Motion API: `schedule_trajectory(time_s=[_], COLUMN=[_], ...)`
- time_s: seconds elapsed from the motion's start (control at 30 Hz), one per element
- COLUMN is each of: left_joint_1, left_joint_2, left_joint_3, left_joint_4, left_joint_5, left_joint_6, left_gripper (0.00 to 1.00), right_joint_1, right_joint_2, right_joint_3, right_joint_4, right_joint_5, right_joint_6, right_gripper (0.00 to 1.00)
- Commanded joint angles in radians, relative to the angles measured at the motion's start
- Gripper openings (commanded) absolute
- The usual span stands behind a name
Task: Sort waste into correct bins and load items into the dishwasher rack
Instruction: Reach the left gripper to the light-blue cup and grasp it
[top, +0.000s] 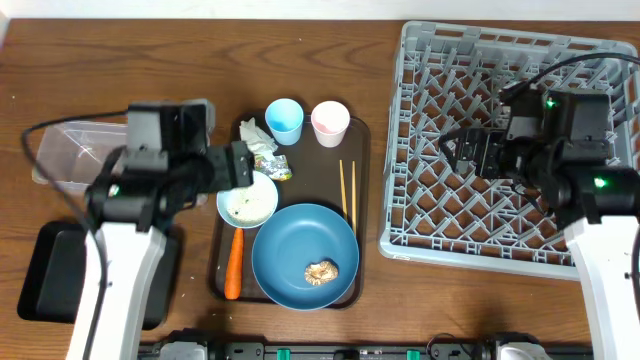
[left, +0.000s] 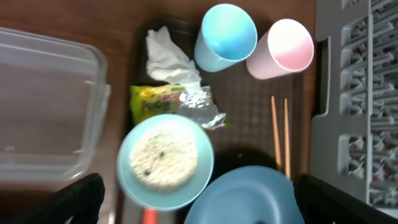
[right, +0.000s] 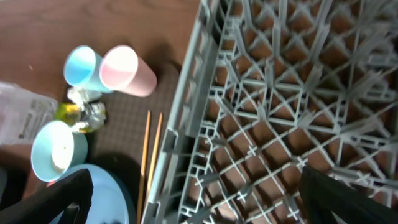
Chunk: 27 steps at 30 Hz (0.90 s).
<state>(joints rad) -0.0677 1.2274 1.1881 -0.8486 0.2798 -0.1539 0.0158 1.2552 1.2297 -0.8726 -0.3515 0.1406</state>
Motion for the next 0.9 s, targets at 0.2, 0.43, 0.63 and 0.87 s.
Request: schedule_trajectory(time_s=[0.2,0.43,0.63,0.87], left_joint_1=[-0.004,-0.035,-0.086,-0.113], left_joint_2=[0.301,0.516,0.616,0.694], left_joint_3=[0.14,0.22,0.22,0.219], left_joint_4=[0.121,0.265,0.352,0.394], left_joint_5=[-0.018,-0.03,-0.096,-0.187], left_joint_6=[-0.077,-0.069,-0.015,-0.016], left_gripper=[0.98,0.9,0.83,0.53], right_joint_1=[-0.021,-0.021,-0.021,-0.021], right_joint_2=[0.022,0.023,0.023,0.023], right_joint_3=[0.019,0.019,0.019,0.019], right_joint_4=[-0.006,-0.003,-0.003,-0.003], right_joint_5=[-0.017,-0.012,-0.013,-0.013], right_joint_6=[-0.022,-0.022,-0.022,-0.022], right_gripper=[0.99,0.99,0.99,0.99])
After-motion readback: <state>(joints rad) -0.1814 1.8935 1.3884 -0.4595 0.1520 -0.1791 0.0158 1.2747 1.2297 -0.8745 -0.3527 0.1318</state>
